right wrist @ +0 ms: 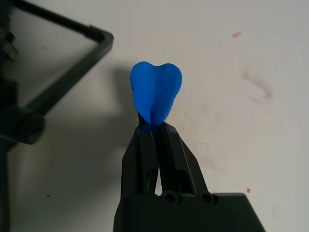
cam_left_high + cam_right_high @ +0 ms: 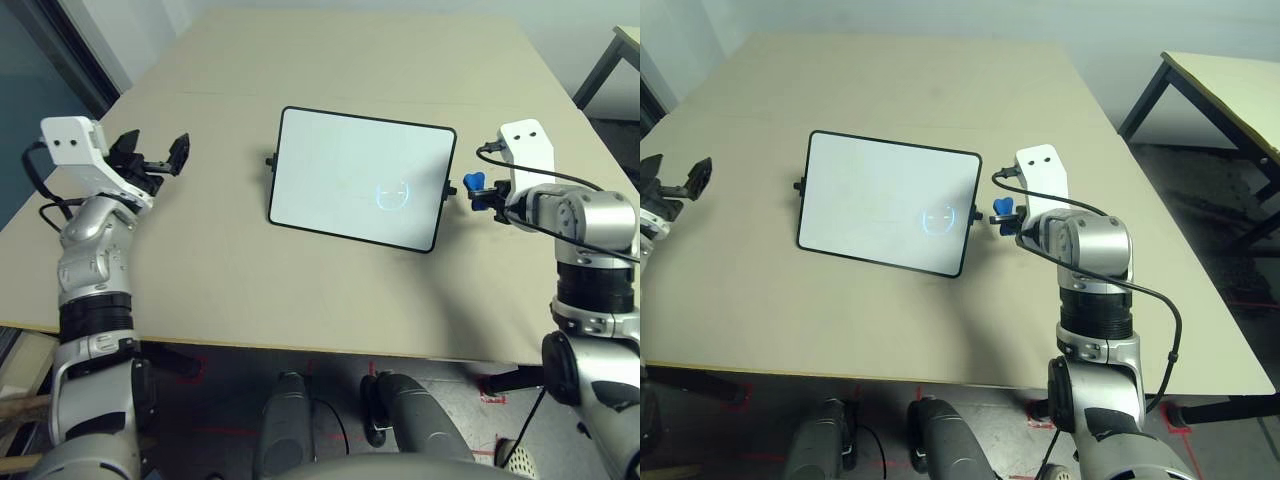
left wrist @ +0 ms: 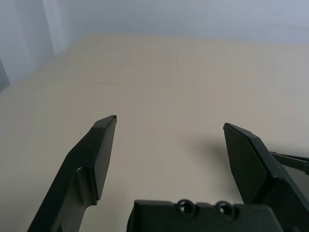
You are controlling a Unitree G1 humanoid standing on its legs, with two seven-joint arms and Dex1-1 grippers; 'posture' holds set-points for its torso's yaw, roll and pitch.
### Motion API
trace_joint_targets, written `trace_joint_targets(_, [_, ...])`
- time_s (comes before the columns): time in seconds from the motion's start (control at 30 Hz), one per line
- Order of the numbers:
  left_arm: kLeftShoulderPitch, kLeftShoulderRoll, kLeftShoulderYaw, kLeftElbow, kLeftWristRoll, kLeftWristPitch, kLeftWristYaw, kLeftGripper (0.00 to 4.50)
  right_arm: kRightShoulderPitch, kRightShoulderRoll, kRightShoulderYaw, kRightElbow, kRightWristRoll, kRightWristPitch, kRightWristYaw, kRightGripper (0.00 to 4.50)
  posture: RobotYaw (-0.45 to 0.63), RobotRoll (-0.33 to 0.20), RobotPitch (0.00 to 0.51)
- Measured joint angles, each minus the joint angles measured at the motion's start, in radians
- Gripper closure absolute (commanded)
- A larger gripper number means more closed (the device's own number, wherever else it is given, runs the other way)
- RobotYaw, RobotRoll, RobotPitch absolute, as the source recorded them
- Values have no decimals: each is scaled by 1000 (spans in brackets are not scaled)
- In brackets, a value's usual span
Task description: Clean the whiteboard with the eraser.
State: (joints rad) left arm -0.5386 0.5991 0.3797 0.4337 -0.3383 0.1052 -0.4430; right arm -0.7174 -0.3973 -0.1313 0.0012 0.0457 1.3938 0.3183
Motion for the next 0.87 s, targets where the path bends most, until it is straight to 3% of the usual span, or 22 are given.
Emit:
trace_joint_targets(0.23, [0, -18, -10, -12, 0, 16, 17, 0, 6, 10, -26, 18, 15, -123, -32, 1550, -60, 0, 153])
trace_joint_targets(0.4, [-22, -27, -11, -12, 18, 6, 61, 0, -30, 21, -155, 83, 40, -389, -87, 31, -27, 0, 167])
trace_joint_targets(0.67, [-6, -28, 16, -43, 73, -110, 197, 0, -48, -63, -278, 506, 36, -1104, -216, 31, 26, 0, 141])
trace_joint_targets(0.87, [81, -68, 111, -40, 90, -182, 342, 0, 1, -79, -279, 842, 34, -1382, -221, 31, 39, 0, 111])
